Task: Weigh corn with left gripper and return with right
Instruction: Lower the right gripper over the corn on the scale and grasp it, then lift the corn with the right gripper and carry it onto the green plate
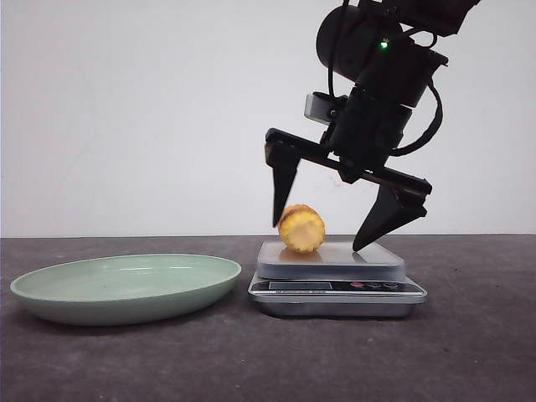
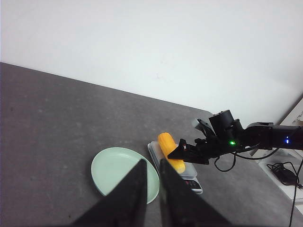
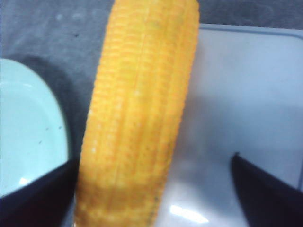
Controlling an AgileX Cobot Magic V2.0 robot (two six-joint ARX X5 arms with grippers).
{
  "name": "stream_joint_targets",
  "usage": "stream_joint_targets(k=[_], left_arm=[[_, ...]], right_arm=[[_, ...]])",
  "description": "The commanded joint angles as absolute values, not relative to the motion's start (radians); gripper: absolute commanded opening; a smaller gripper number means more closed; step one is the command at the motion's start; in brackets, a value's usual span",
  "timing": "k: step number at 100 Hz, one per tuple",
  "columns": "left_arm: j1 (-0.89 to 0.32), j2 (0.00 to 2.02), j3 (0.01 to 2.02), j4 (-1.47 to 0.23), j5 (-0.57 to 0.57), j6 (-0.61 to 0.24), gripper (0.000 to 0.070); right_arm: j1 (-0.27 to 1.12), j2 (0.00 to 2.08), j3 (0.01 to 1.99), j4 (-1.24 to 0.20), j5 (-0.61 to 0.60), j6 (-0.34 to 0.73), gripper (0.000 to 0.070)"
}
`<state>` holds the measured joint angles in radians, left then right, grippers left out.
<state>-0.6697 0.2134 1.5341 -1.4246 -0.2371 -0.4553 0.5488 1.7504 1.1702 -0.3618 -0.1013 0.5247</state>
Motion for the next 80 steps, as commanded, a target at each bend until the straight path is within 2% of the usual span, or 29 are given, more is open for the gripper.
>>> stream_joint_targets(k=[1,7,10,15,19,33,59,80], left_arm=[[-0.667,0.21,1.546,-1.47,-0.239,-0.439,0.0002],[-0.661,0.21,1.545,-1.47,-0.239,-0.439,0.0002],[-0.658,0.21,1.545,-1.47,-0.239,-0.439,0.0002],[-0.655,0.21,1.544,-1.47,-0.239,-0.438,0.0002],[-0.654,0.21,1.544,-1.47,-0.239,-0.439,0.0002],[-0.654,0.21,1.543,-1.47,-0.227,-0.439,0.0002],[-0.654,0.21,1.543,-1.47,-0.166,-0.438,0.0002],[-0.654,0.21,1.543,-1.47,-0.165,-0.424,0.0002]], right_arm=[[0.553,1.789,1.193,-0.367,-0.102,0.546,0.0366],[0.553,1.79,1.193,-0.368,-0.104,0.542,0.0252],[0.553,1.79,1.193,-0.367,-0.105,0.536,0.0164],[0.554,1.79,1.193,-0.361,-0.113,0.521,0.0058],[0.554,1.79,1.193,-0.35,-0.134,0.505,0.0],[0.543,1.764,1.205,-0.268,-0.231,0.451,0.0],[0.537,1.614,1.407,-0.218,-0.239,0.43,0.0],[0.625,1.544,1.609,-0.218,-0.244,0.417,0.0]])
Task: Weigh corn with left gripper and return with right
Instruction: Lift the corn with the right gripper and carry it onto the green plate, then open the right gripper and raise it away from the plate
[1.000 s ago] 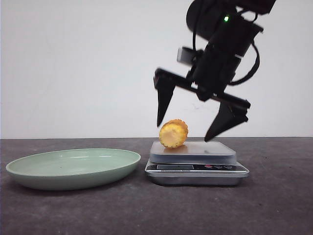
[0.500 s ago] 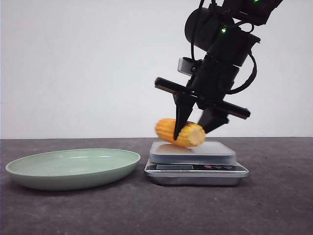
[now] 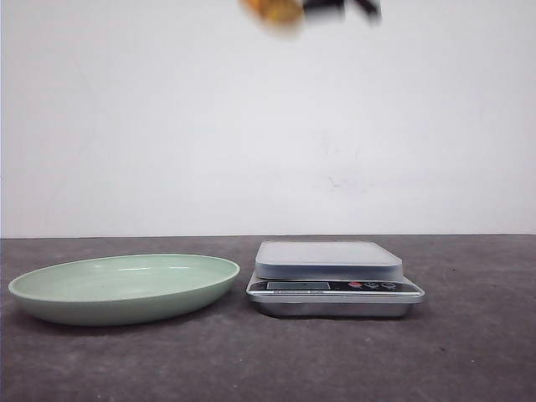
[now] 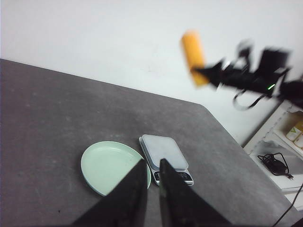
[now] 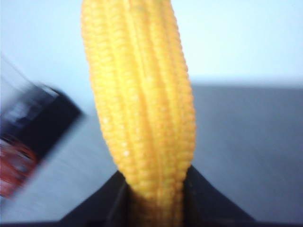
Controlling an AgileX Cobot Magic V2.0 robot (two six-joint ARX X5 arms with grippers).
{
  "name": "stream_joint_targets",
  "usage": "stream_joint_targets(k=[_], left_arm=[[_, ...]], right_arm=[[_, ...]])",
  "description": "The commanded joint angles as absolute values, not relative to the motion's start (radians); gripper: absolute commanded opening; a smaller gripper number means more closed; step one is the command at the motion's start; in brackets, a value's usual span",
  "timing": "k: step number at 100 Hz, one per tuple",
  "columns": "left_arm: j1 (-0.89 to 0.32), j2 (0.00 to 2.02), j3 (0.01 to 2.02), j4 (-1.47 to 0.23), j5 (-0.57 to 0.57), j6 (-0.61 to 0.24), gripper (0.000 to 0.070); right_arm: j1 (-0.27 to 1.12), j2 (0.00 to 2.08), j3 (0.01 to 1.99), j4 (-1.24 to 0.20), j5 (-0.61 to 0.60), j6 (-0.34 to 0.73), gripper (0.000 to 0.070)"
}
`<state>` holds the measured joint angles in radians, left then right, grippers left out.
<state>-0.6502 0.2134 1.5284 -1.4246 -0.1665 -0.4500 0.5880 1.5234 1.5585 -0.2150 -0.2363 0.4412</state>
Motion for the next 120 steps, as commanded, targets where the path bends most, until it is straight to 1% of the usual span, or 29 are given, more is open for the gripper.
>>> stream_joint_targets(k=[1,10,20,35,46,62,71,88,109,111,114,116,118,119,120], left_arm=[[-0.654,0.21,1.543,-1.47,-0.165,-0.422,0.0002],[-0.654,0.21,1.543,-1.47,-0.165,-0.4,0.0002],[-0.655,0.21,1.543,-1.47,-0.165,-0.376,0.0002],[-0.654,0.21,1.542,-1.47,-0.165,-0.371,0.0002],[-0.654,0.21,1.542,-1.47,-0.166,-0.371,0.0002],[-0.654,0.21,1.542,-1.47,-0.167,-0.371,0.0002],[-0.654,0.21,1.542,-1.47,-0.169,-0.371,0.0002],[-0.654,0.21,1.542,-1.47,-0.173,-0.371,0.0002],[-0.654,0.21,1.542,-1.47,-0.174,-0.379,0.0002],[-0.654,0.21,1.542,-1.47,-0.176,-0.379,0.0002],[-0.654,0.21,1.542,-1.47,-0.176,-0.379,0.0002],[-0.654,0.21,1.542,-1.47,-0.176,-0.379,0.0002],[-0.654,0.21,1.542,-1.47,-0.176,-0.378,0.0002],[-0.654,0.21,1.542,-1.47,-0.176,-0.378,0.0002],[-0.654,0.21,1.542,-1.47,-0.176,-0.378,0.0002]], right_arm=[[0.63,1.543,1.617,-0.219,-0.244,0.415,0.0],[0.678,1.541,1.665,-0.22,-0.244,0.403,0.0],[0.725,1.543,1.671,-0.234,-0.23,0.403,0.0],[0.777,1.598,1.67,-0.367,-0.174,0.404,0.0],[0.794,1.686,1.67,-0.469,-0.163,0.423,0.0],[0.817,1.853,1.67,-0.555,-0.17,0.494,0.0],[0.826,1.951,1.67,-0.555,-0.214,0.551,0.0],[0.839,2.074,1.67,-0.538,-0.239,0.647,0.0],[0.844,2.118,1.67,-0.522,-0.262,0.738,0.0002],[0.844,2.118,1.67,-0.524,-0.262,0.744,0.0008],[0.844,2.118,1.67,-0.526,-0.263,0.753,0.0036],[0.844,2.118,1.67,-0.528,-0.265,0.756,0.007],[0.844,2.118,1.67,-0.533,-0.267,0.762,0.0129],[0.844,2.118,1.67,-0.534,-0.268,0.764,0.0142],[0.844,2.118,1.67,-0.538,-0.27,0.768,0.017]])
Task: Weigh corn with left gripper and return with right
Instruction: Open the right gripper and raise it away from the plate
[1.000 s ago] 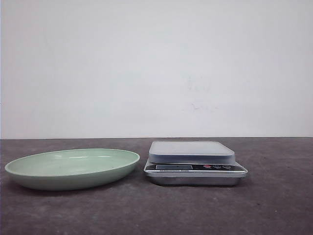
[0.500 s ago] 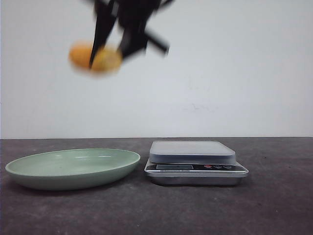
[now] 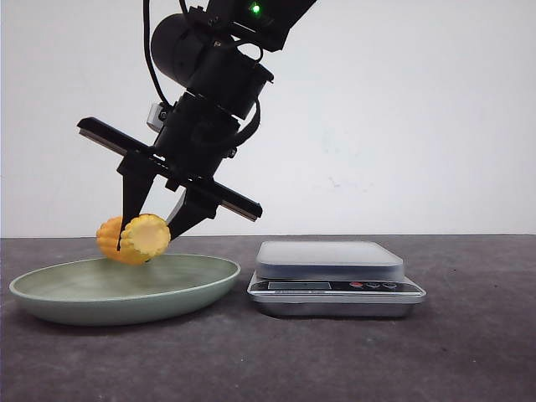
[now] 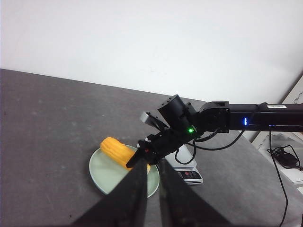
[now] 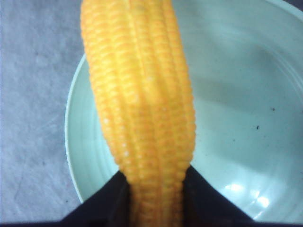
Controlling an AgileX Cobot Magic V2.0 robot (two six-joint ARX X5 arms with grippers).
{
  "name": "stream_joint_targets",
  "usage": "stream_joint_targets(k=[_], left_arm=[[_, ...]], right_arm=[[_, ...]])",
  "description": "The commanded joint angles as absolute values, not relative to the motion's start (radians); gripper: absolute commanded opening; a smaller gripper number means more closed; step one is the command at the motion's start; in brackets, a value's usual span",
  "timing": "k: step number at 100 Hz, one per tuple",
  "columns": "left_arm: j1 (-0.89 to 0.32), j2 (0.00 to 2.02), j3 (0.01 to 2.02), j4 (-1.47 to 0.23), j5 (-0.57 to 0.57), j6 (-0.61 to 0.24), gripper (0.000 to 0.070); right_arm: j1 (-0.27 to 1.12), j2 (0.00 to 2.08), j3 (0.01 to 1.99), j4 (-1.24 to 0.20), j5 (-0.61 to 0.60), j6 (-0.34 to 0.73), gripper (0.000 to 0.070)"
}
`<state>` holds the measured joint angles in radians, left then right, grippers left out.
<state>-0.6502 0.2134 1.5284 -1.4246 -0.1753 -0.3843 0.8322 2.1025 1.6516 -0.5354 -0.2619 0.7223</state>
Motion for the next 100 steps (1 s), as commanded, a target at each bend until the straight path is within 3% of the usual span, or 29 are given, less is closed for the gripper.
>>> stream_joint_targets(k=[1,8,14,42,58,62,65,70,77,84,100], left_arm=[[-0.654,0.21,1.542,-1.47,-0.176,-0.378,0.0002],[-0.654,0.21,1.542,-1.47,-0.176,-0.378,0.0002],[-0.654,0.21,1.542,-1.47,-0.177,-0.377,0.0002],[-0.654,0.21,1.542,-1.47,-0.17,-0.375,0.0002],[-0.654,0.21,1.542,-1.47,-0.144,-0.376,0.0002],[-0.654,0.21,1.542,-1.47,-0.133,-0.376,0.0002],[-0.654,0.21,1.542,-1.47,-0.126,-0.376,0.0002],[-0.654,0.21,1.542,-1.47,-0.121,-0.376,0.0002],[-0.654,0.21,1.542,-1.47,-0.117,-0.376,0.0002],[-0.654,0.21,1.542,-1.47,-0.11,-0.374,0.0002],[-0.654,0.21,1.542,-1.47,-0.111,-0.363,0.0001]], right_arm=[[0.844,2.118,1.67,-0.542,-0.272,0.773,0.0195],[0.843,2.118,1.67,-0.579,-0.29,0.805,0.0371],[0.842,2.118,1.67,-0.609,-0.313,0.805,0.0445],[0.855,2.111,1.692,-0.628,-0.335,0.805,0.05],[0.855,2.096,1.822,-0.689,-0.339,0.754,0.0505],[0.855,2.09,1.87,-0.714,-0.334,0.722,0.0479],[0.855,2.085,1.91,-0.736,-0.333,0.694,0.0421],[0.855,2.071,1.982,-0.781,-0.331,0.647,0.027],[0.873,2.051,2.081,-0.845,-0.289,0.56,0.0004],[0.905,2.019,2.174,-0.915,-0.164,0.452,0.0004],[1.046,1.901,2.28,-0.965,0.278,0.21,0.0004]])
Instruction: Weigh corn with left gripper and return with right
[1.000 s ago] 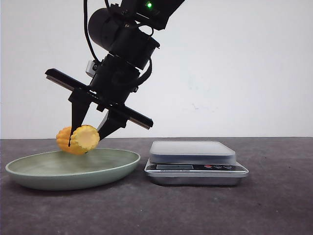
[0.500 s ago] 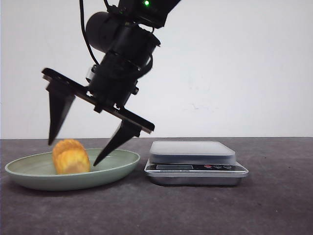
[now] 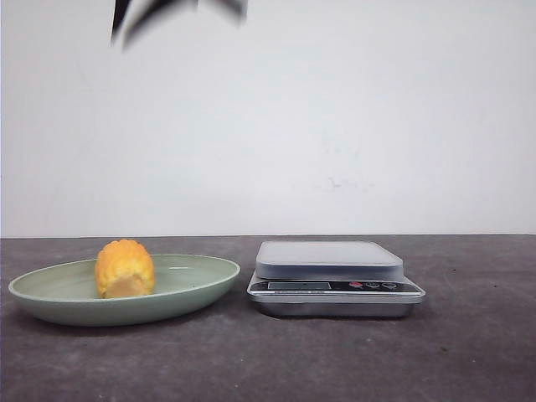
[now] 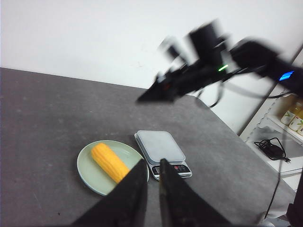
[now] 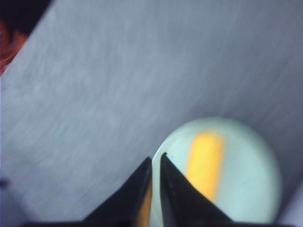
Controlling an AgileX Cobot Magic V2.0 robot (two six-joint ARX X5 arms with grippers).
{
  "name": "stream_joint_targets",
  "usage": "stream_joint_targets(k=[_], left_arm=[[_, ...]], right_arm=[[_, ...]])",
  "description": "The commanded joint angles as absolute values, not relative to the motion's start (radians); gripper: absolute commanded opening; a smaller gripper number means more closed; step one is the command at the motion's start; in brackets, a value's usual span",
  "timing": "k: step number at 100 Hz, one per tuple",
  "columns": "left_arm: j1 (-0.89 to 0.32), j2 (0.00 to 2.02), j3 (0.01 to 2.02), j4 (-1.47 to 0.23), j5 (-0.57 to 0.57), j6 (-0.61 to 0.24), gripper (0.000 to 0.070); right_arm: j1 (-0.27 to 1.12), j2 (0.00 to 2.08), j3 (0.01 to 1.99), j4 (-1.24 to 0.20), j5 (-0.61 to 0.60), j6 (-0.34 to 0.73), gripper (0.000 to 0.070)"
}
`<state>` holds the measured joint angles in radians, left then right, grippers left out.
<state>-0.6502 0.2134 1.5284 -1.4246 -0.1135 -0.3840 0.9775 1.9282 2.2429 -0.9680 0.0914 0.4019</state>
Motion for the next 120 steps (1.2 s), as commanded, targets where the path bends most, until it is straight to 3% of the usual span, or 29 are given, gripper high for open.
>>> stream_joint_targets(k=[1,14,34,51,63,79,93,100,120], left_arm=[[-0.654,0.21,1.542,-1.47,-0.111,-0.36,0.0001],[-0.654,0.21,1.542,-1.47,-0.112,-0.344,0.0001],[-0.654,0.21,1.542,-1.47,-0.112,-0.345,0.0002],[-0.654,0.21,1.542,-1.47,-0.111,-0.343,0.0001],[-0.654,0.21,1.542,-1.47,-0.113,-0.296,0.0002],[-0.654,0.21,1.542,-1.47,-0.131,-0.299,0.0002],[-0.655,0.21,1.542,-1.47,-0.131,-0.299,0.0002],[-0.654,0.21,1.544,-1.47,-0.131,-0.299,0.0001],[-0.655,0.21,1.546,-1.47,-0.131,-0.299,0.0001]], right_arm=[[1.056,1.892,2.28,-0.961,0.298,0.196,0.0004],[1.172,1.79,2.28,-0.944,0.455,0.068,0.0005],[1.258,1.662,2.278,-1.021,0.579,0.012,0.0005],[1.219,1.553,2.261,-1.055,0.604,0.012,0.0005],[1.131,1.476,2.206,-1.021,0.544,-0.033,0.0006],[1.013,1.335,1.989,-0.836,0.377,-0.091,0.0006],[0.923,1.18,1.679,-0.55,0.28,-0.115,0.0006],[0.887,1.1,1.509,-0.432,0.275,-0.13,0.0006],[0.815,0.939,1.19,-0.268,0.3,-0.13,0.0006]])
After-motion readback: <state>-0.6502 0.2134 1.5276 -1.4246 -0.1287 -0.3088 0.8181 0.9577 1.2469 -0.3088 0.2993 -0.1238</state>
